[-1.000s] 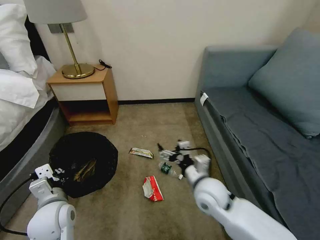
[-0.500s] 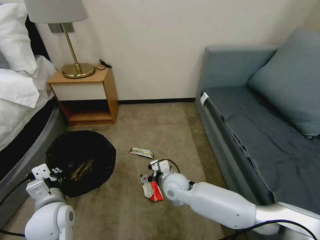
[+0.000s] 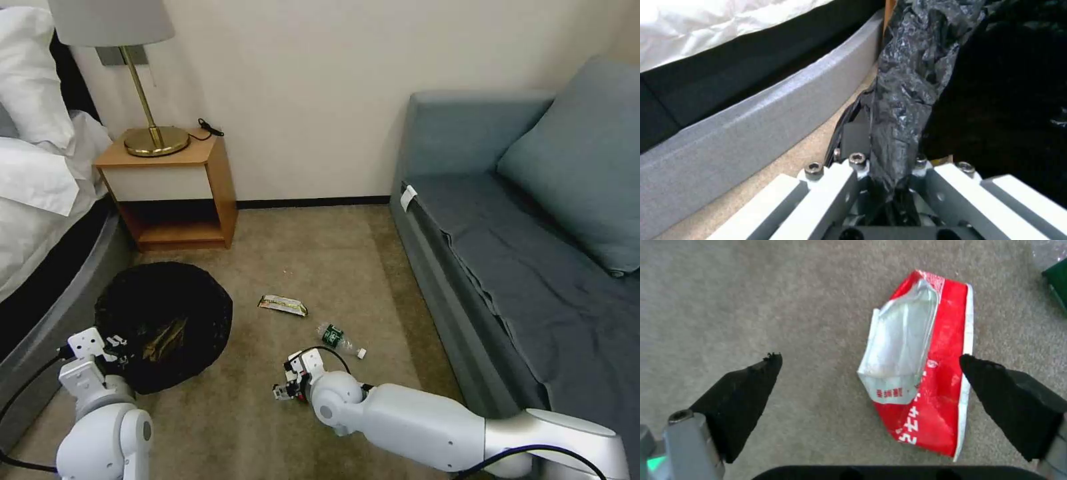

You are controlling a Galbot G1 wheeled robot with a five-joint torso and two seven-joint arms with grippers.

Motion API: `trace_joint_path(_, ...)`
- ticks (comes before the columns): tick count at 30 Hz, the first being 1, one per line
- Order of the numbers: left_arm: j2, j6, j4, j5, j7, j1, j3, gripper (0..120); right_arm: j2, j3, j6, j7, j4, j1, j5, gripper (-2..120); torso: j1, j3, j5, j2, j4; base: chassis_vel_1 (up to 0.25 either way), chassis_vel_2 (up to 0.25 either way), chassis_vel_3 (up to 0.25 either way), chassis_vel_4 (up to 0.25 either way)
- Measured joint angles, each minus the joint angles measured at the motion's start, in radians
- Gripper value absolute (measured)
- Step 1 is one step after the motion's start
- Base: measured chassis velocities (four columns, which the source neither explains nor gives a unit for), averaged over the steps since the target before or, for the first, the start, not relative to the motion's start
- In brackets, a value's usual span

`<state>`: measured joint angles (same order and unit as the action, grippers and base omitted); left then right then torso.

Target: Pick up the trash bin, then pick up the garbage on the floor and place it into the trash bin.

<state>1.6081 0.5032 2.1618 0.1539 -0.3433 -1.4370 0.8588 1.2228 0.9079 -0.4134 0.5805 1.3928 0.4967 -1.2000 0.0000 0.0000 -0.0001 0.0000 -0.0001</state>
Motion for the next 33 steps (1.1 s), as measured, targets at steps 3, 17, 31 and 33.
trace_joint_path(3, 0.000, -0.001, 0.000, -0.001, 0.000, 0.000, 0.000, 1, 0.010, 0.004, 0.006, -0.007, -0.023, 0.000, 0.012, 100, 0.000, 0.000, 0.0000, 0.000, 0.0000, 0.000, 0.000, 0.000, 0.000)
trace_joint_path(17, 0.000, -0.006, 0.002, -0.003, 0.001, -0.005, 0.001, 1, 0.045, 0.005, 0.041, -0.063, -0.179, 0.012, 0.106, 96, 0.000, 0.000, 0.0001, 0.000, 0.0000, 0.000, 0.000, 0.000, 0.000)
trace_joint_path(31, 0.000, -0.025, -0.022, -0.026, 0.004, 0.000, 0.000, 1, 0.047, 0.000, 0.062, -0.082, -0.191, 0.027, 0.127, 48, 0.000, 0.000, 0.0001, 0.000, 0.0001, 0.000, 0.000, 0.000, 0.000)
trace_joint_path(33, 0.000, -0.027, -0.024, -0.028, 0.004, 0.000, 0.000, 1, 0.045, 0.000, 0.065, -0.084, -0.187, 0.028, 0.127, 42, 0.000, 0.000, 0.0001, 0.000, 0.0001, 0.000, 0.000, 0.000, 0.000)
